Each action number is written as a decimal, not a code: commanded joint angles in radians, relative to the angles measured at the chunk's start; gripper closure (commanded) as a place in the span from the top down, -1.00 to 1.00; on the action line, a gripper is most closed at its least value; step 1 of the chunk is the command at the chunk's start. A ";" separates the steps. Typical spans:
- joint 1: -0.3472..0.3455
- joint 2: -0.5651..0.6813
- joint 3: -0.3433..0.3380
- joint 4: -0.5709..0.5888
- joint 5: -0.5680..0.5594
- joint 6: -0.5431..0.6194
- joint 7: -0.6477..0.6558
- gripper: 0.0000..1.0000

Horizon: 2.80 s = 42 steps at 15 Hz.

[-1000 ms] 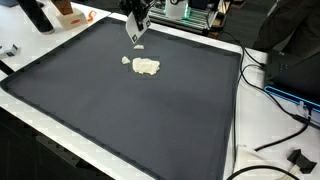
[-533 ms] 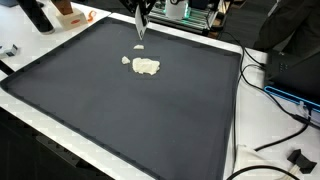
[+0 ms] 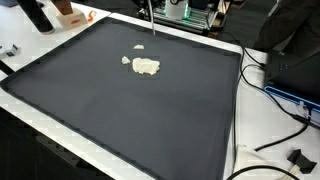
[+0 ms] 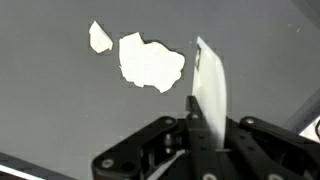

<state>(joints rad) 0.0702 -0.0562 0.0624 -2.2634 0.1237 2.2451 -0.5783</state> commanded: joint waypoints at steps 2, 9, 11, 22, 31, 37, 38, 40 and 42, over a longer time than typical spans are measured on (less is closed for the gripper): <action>0.024 -0.029 0.005 -0.019 -0.016 0.014 -0.182 -0.98; 0.031 -0.009 0.011 0.005 -0.004 0.008 -0.238 -0.93; 0.031 -0.009 0.011 0.005 -0.004 0.008 -0.244 -0.93; 0.021 0.124 0.019 0.009 0.082 0.069 -0.339 -0.98; 0.006 0.278 0.037 0.008 0.003 0.205 -0.283 -0.98; -0.013 0.358 0.057 0.014 -0.012 0.304 -0.293 -0.98; -0.018 0.368 0.064 0.015 -0.007 0.313 -0.298 -0.98; -0.031 0.386 0.076 0.018 -0.001 0.326 -0.306 -0.98; -0.032 0.399 0.075 0.015 -0.022 0.340 -0.288 -0.98</action>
<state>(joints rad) 0.0629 0.3173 0.1182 -2.2505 0.1341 2.5588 -0.8826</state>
